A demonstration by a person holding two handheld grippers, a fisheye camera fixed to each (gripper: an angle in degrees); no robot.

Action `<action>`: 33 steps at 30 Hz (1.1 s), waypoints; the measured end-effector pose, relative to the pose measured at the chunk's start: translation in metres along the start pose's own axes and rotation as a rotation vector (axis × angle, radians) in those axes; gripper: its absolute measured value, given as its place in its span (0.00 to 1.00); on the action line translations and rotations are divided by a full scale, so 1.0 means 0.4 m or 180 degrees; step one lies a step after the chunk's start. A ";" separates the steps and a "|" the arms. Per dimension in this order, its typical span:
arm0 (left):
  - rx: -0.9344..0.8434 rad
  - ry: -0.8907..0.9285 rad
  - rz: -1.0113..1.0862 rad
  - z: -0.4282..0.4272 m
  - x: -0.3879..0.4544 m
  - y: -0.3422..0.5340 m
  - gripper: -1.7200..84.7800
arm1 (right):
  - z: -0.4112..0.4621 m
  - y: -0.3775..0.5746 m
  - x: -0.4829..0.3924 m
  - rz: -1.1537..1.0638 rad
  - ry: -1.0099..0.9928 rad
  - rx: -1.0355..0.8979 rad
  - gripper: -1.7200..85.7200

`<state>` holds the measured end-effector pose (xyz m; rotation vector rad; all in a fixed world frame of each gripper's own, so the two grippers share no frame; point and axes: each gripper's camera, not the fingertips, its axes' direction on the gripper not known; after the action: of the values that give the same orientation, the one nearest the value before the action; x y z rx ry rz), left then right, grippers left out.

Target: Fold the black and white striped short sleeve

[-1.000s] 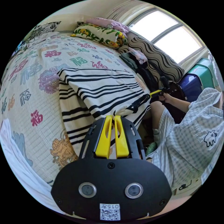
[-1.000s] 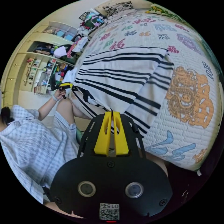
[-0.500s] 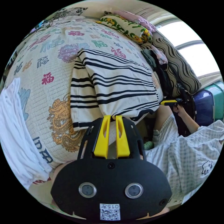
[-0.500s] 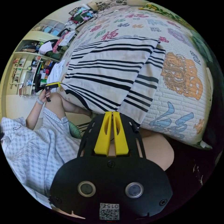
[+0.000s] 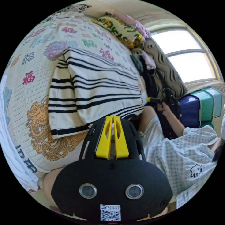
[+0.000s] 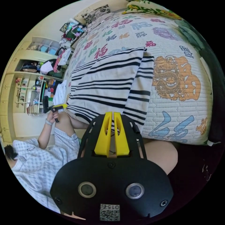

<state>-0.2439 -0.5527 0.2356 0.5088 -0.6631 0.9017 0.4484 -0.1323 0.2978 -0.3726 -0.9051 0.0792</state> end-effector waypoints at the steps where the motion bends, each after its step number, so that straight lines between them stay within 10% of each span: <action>1: -0.0424 -0.0428 -0.0158 0.036 -0.027 -0.014 0.02 | -0.010 -0.010 0.022 0.0059 -0.0094 0.0073 0.02; 10: 0.0979 -0.0186 -0.0388 -0.258 -0.128 -0.203 0.09 | -0.074 -0.170 0.178 0.0436 -0.0564 0.0792 0.11; 33: 0.0899 -0.0118 -0.1000 -0.259 -0.435 -0.486 0.05 | 0.091 -0.401 0.289 0.0887 -0.0737 0.0552 0.04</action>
<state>-0.1269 -0.6822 0.0155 0.8588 -0.4731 0.6914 0.4775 -0.2459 0.4611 -0.3300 -1.0613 0.4620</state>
